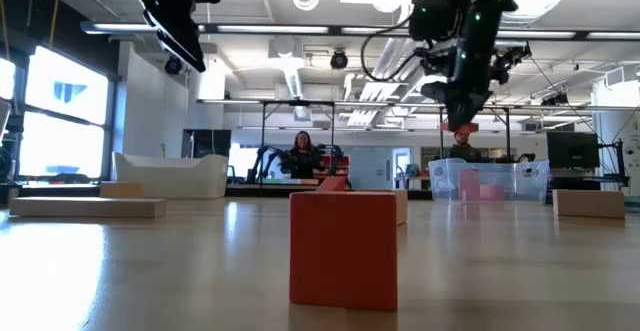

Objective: Sort & place blocks by color
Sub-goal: Put the orange block into the transparent bin, then put the yellow block into the white bin

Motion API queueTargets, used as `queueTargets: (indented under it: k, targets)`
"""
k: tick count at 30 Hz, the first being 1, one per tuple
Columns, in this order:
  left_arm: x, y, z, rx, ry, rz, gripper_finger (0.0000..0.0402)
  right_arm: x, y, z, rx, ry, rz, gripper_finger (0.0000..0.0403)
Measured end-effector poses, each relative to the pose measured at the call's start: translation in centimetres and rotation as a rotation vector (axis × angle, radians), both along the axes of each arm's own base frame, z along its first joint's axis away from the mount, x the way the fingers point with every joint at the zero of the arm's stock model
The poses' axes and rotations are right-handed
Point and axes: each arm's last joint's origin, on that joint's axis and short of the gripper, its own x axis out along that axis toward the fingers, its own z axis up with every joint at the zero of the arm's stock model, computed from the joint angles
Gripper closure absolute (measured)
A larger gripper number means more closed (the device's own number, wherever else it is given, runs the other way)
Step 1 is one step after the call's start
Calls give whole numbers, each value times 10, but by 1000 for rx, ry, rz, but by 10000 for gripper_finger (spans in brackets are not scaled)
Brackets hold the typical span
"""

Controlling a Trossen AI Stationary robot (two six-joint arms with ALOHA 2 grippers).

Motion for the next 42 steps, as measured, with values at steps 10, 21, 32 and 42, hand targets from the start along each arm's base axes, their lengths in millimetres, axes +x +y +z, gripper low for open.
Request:
queueTargets:
  k: [10,21,32,42]
  targets:
    - [13,-8,-1,62,-13,-137,185,-44,-47,-29,39,-39,-230,311]
    - [38,-12,-28,54,132,-321,186,-68,-69,-36,79,-92,-326,311]
    - [54,-23,-65,-97,348,-449,186,-80,-77,-36,102,-95,-341,241]
    - [51,-31,-72,-134,470,-447,186,-80,-77,-37,105,-94,-332,208]
